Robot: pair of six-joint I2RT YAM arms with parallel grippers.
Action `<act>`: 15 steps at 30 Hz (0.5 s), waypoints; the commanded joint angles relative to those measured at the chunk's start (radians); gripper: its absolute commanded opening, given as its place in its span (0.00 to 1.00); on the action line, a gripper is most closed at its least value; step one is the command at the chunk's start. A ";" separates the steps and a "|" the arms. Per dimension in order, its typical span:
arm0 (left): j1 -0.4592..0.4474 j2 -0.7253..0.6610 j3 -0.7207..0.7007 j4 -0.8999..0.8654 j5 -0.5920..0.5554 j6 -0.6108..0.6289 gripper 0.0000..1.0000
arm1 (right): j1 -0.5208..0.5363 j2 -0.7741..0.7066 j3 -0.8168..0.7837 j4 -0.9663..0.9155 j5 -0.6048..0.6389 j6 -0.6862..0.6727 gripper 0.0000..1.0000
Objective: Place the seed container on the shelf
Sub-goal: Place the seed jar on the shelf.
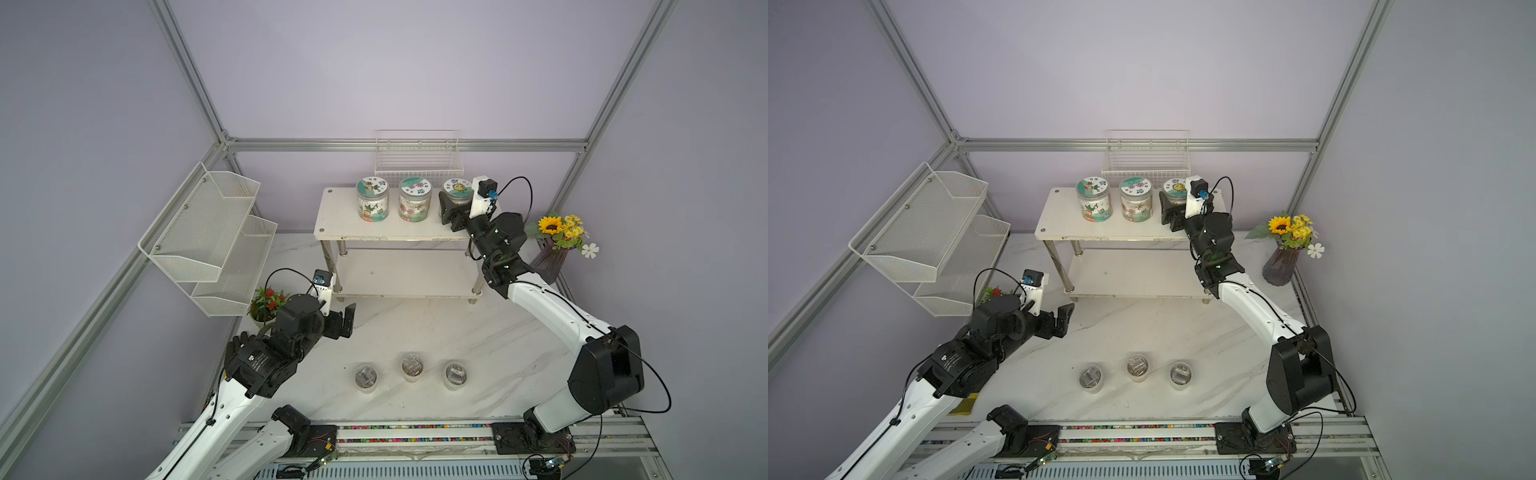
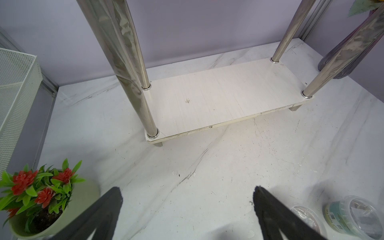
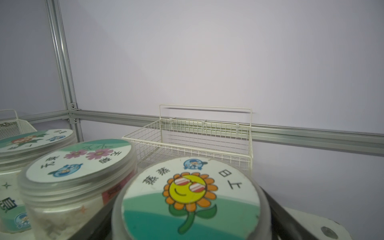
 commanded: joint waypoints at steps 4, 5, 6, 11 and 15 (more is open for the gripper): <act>0.010 0.001 0.003 0.049 0.015 0.011 1.00 | -0.007 0.018 0.041 0.020 -0.013 -0.002 0.65; 0.011 0.001 0.003 0.049 0.016 0.010 0.99 | -0.006 0.020 0.041 0.019 -0.013 -0.003 0.65; 0.012 0.002 0.003 0.049 0.015 0.010 1.00 | -0.006 0.020 0.041 0.019 -0.016 -0.003 0.66; 0.017 0.002 0.001 0.051 0.019 0.013 1.00 | -0.006 0.025 0.042 0.018 -0.016 0.001 0.67; 0.019 0.001 -0.001 0.049 0.022 0.015 0.99 | -0.007 0.021 0.040 0.018 -0.018 0.001 0.68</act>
